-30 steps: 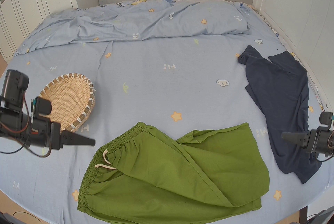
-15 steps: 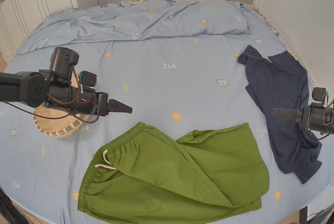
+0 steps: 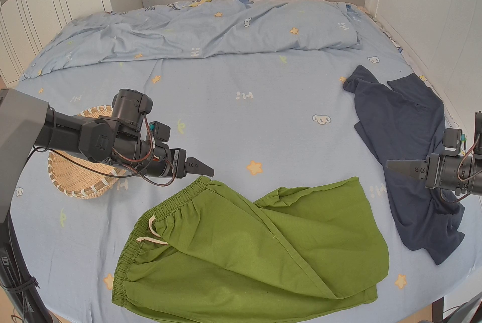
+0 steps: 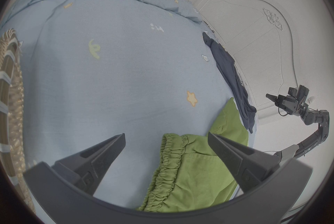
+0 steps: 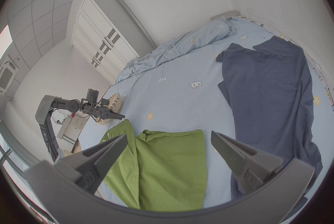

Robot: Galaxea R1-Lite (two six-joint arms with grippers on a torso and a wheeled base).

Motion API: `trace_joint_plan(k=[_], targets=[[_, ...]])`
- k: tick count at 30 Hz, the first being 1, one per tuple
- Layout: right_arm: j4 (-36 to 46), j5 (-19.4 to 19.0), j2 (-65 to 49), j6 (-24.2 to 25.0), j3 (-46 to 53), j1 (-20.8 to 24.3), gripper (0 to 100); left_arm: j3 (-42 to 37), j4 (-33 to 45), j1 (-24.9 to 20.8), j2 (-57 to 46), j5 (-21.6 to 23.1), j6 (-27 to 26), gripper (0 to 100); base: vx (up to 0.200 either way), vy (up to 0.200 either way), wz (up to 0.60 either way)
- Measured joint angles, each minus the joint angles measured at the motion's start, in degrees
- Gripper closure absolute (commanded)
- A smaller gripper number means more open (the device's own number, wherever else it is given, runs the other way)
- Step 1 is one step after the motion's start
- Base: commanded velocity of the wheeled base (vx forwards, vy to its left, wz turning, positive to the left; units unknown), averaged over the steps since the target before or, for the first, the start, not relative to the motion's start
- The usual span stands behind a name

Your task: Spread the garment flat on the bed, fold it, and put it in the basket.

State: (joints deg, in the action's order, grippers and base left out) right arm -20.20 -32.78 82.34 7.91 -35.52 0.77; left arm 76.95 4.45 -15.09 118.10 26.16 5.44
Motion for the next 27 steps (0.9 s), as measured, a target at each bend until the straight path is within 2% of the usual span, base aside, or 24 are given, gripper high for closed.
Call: trace_joint_plan(k=[6, 12, 13, 16, 27], targets=[[-0.1, 0.1, 0.3, 0.1, 0.1, 0.5, 0, 0.3, -0.4, -0.1, 2.1, 0.4, 0.2, 0, 0.000, 0.000, 0.00], [-0.1, 0.2, 0.9, 0.1, 0.1, 0.5, 0, 0.5, -0.4, -0.2, 3.5, 2.8, 0.2, 0, 0.000, 0.000, 0.00], [-0.2, 0.5, 1.0, 0.1, 0.1, 0.5, 0, 0.4, -0.4, -0.2, 3.6, 3.3, 0.2, 100, 0.000, 0.000, 0.00], [-1.3, 1.9, 1.5, 0.1, 0.1, 0.5, 0, 0.1, -0.2, -0.2, 3.6, 5.7, 0.2, 100, 0.000, 0.000, 0.00], [-1.8, 2.3, 2.4, 0.1, 0.3, 0.6, 0, -0.7, 0.0, -0.4, 3.5, 6.3, 0.1, 100, 0.000, 0.000, 0.00]])
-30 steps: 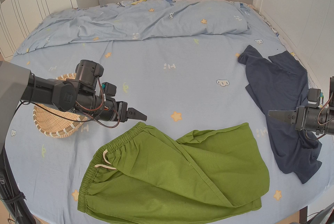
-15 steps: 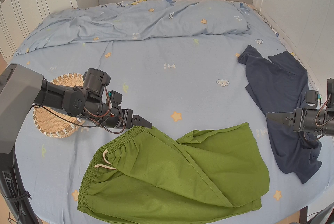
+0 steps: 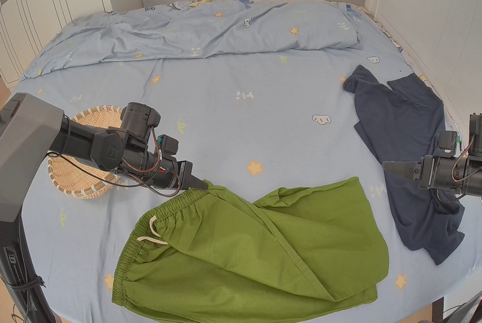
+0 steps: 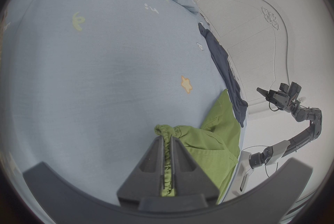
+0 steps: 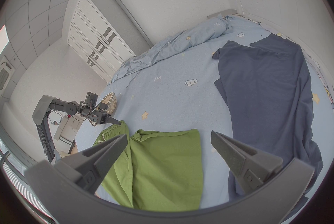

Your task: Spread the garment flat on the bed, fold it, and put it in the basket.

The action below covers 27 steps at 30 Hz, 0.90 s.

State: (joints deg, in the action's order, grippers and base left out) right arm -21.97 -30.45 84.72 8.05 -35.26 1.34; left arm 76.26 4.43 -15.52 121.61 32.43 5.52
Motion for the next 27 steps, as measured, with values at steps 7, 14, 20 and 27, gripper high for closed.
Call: trace_joint_plan(k=[7, 14, 20, 27], targets=[[0.0, 0.0, 0.0, 0.0, 0.0, 0.0, 0, -0.6, 0.0, 0.1, -1.9, 0.0, 0.1, 100, 0.000, 0.000, 0.00], [0.0, -0.1, 0.1, 0.1, 0.0, 0.0, 0, -1.6, -0.2, 1.4, -6.9, 0.0, 2.0, 100, 0.000, 0.000, 0.00], [0.1, -0.1, 0.1, 0.0, 0.2, 0.0, 0, -1.8, -2.3, 6.4, -11.2, 0.7, 5.4, 100, 0.000, 0.000, 0.00], [0.2, -0.5, 1.5, -0.3, 0.7, 0.0, 0, -2.0, -8.3, 9.9, -13.4, 2.0, 10.0, 100, 0.000, 0.000, 0.00]])
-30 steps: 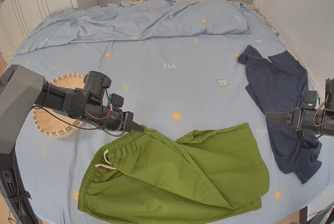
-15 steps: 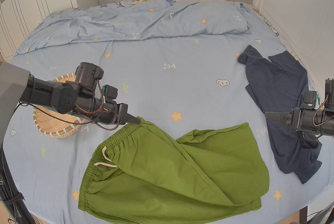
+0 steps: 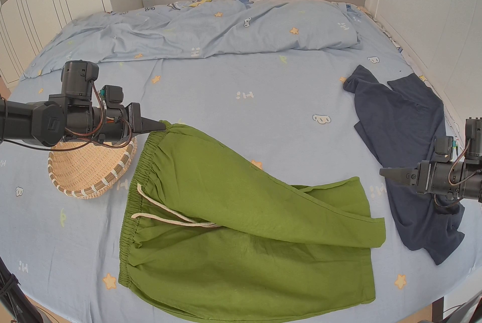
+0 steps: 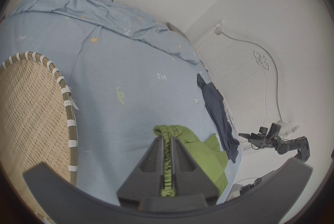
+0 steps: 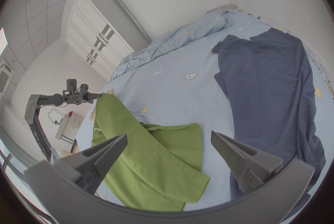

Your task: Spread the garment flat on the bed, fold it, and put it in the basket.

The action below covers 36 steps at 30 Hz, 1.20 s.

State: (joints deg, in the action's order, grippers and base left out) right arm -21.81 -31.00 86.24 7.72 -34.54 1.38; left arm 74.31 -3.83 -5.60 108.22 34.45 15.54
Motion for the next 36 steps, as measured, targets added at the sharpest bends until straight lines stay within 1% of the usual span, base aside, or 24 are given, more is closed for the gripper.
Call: trace_joint_plan(k=[7, 16, 19, 21, 23, 36], targets=[[0.2, -0.2, 2.4, -0.7, 2.3, -0.2, 0, -1.4, -0.6, -0.1, -0.3, 0.1, -0.2, 100, 0.000, 0.000, 0.00], [0.0, -0.2, 6.1, -1.0, 6.7, -1.5, 0, -3.9, -1.9, -0.7, -0.8, 0.2, -1.5, 100, 0.000, 0.000, 0.00], [0.0, -0.1, 8.0, -2.1, 7.2, -1.7, 0, -4.0, -2.0, -0.6, -0.8, 0.3, -1.6, 100, 0.000, 0.000, 0.00], [0.0, -0.1, 9.2, -3.5, 7.8, -1.7, 0, -4.0, -2.0, -0.5, -0.8, 0.3, -1.6, 100, 0.000, 0.000, 0.00], [0.0, -0.1, 9.9, -3.8, 8.1, -1.5, 0, -4.0, -2.0, -0.4, -0.8, 0.2, -1.6, 100, 0.000, 0.000, 0.00], [0.0, -0.4, 12.8, -4.0, 9.1, -0.2, 0, -3.6, -2.1, 0.1, -0.5, 0.2, -1.5, 100, 0.000, 0.000, 0.00]])
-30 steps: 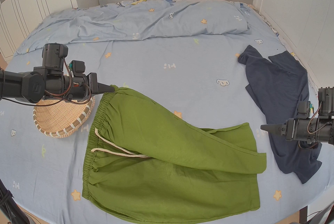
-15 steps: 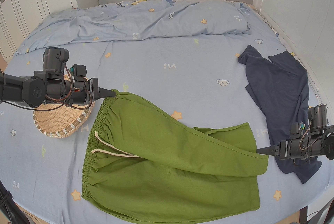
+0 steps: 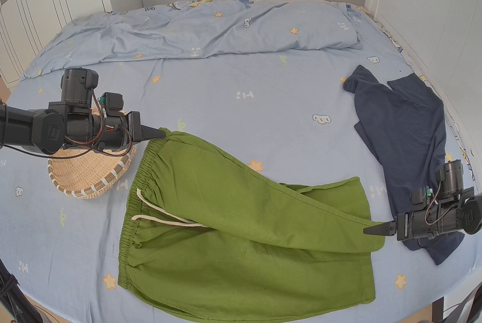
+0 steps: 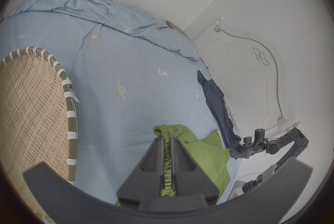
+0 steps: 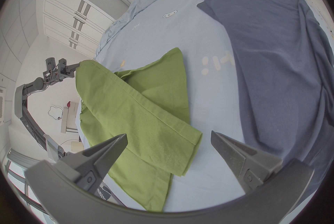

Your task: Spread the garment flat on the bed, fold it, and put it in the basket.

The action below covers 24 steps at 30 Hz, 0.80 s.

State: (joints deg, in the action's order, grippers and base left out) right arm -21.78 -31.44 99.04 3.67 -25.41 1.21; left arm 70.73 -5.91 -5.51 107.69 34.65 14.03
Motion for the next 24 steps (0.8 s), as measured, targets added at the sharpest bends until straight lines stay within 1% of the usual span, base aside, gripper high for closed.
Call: trace_joint_plan(k=[1, 6, 16, 24], targets=[[0.0, 0.0, 0.1, 0.0, 0.0, 0.1, 100, 0.0, 0.0, 0.0, 0.0, 0.0, 0.0, 100, 0.000, 0.000, 0.00], [-0.1, -0.6, 0.8, 0.0, 0.1, 0.7, 100, 0.0, 0.0, -0.1, 0.0, 0.0, 0.0, 100, 0.000, 0.000, 0.00], [-0.2, -0.6, 1.3, 0.1, -0.2, 0.4, 100, 0.0, 0.0, -0.1, 0.0, 0.0, 0.1, 100, 0.000, 0.000, 0.00], [0.7, -0.2, -1.3, 0.4, -1.9, 0.4, 100, -0.6, 0.0, 0.2, -0.2, 0.0, 0.0, 100, 0.000, 0.000, 0.00]])
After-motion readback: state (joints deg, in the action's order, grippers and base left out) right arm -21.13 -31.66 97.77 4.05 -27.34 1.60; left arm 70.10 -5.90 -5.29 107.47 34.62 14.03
